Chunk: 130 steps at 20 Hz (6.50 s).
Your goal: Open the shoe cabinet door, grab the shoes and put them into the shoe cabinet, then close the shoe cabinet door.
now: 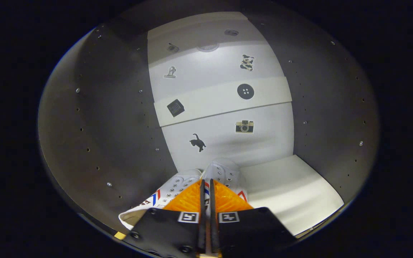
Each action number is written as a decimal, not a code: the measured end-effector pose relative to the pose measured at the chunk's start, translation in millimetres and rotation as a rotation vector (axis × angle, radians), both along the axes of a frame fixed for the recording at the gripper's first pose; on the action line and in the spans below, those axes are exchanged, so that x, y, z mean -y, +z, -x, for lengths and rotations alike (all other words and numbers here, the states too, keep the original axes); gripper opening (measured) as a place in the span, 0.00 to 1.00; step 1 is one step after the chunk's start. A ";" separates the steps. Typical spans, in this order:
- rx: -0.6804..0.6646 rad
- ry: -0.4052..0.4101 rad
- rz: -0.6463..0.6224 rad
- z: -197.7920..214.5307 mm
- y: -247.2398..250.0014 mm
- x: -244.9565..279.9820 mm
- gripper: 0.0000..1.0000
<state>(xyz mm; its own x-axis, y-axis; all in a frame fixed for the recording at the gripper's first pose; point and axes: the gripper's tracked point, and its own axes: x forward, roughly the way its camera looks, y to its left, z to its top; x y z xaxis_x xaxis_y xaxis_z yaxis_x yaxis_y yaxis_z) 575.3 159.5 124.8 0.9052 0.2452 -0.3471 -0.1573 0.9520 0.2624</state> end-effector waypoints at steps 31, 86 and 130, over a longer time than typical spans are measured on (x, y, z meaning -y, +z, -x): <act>0.411 0.132 0.064 460.8 235.4 151.6 0.97; 0.344 0.327 0.053 258.9 155.5 -1.3 0.97; 0.290 -0.289 0.260 449.7 158.0 324.9 0.96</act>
